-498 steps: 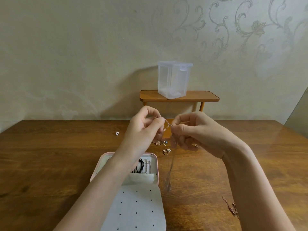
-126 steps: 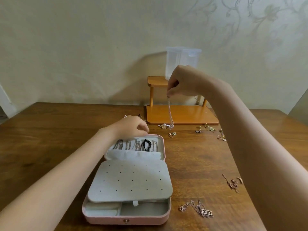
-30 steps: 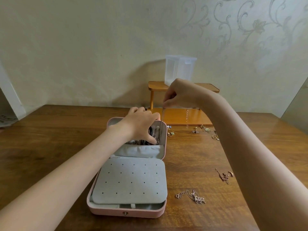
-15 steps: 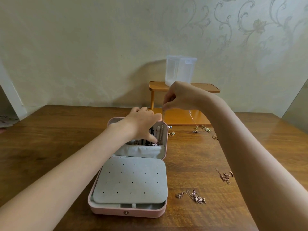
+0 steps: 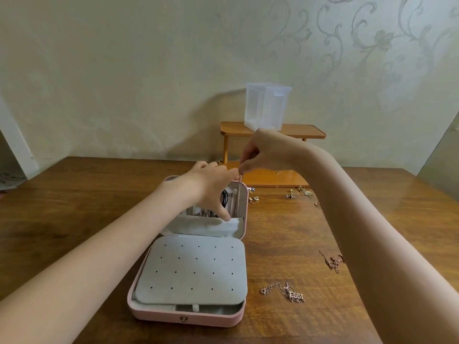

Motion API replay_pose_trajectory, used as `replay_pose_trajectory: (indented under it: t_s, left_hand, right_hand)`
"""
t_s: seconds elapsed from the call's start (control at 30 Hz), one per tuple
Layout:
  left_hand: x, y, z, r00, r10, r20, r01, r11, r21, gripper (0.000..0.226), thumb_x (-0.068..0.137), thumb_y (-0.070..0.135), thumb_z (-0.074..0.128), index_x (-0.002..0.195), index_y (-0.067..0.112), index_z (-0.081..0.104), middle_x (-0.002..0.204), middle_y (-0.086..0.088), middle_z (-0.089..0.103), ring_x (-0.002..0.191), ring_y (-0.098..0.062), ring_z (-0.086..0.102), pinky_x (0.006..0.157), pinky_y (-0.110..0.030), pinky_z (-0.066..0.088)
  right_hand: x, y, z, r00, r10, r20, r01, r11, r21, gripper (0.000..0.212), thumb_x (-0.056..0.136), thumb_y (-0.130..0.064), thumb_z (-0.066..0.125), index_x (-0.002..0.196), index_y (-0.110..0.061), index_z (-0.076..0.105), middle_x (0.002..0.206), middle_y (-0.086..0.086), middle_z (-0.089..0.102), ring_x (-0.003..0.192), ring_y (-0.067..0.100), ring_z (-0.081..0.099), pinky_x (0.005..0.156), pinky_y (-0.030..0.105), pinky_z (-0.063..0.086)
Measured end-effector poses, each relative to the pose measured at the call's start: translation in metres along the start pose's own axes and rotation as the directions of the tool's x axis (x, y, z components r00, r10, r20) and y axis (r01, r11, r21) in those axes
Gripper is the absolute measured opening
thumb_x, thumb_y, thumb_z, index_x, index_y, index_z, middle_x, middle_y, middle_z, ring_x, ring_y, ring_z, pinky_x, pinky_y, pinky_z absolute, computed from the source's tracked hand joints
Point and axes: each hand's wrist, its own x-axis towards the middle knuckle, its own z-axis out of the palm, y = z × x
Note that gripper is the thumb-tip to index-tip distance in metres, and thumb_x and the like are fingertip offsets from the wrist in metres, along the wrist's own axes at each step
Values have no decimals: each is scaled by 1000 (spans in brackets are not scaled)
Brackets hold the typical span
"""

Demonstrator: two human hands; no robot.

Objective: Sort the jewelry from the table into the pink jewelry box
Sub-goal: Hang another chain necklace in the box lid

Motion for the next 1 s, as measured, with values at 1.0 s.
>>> replay_pose_trajectory:
  t_s: [1.0]
  left_hand:
    - [0, -15, 8, 968, 21, -250, -114, 924, -364, 25, 84, 34, 66, 108, 28, 65, 98, 8, 66, 89, -8, 53, 82, -24, 38]
  right_hand:
    - [-29, 16, 49, 989, 120, -86, -127, 989, -80, 18, 84, -26, 67, 78, -9, 64, 61, -5, 51, 56, 9, 49, 51, 18, 39]
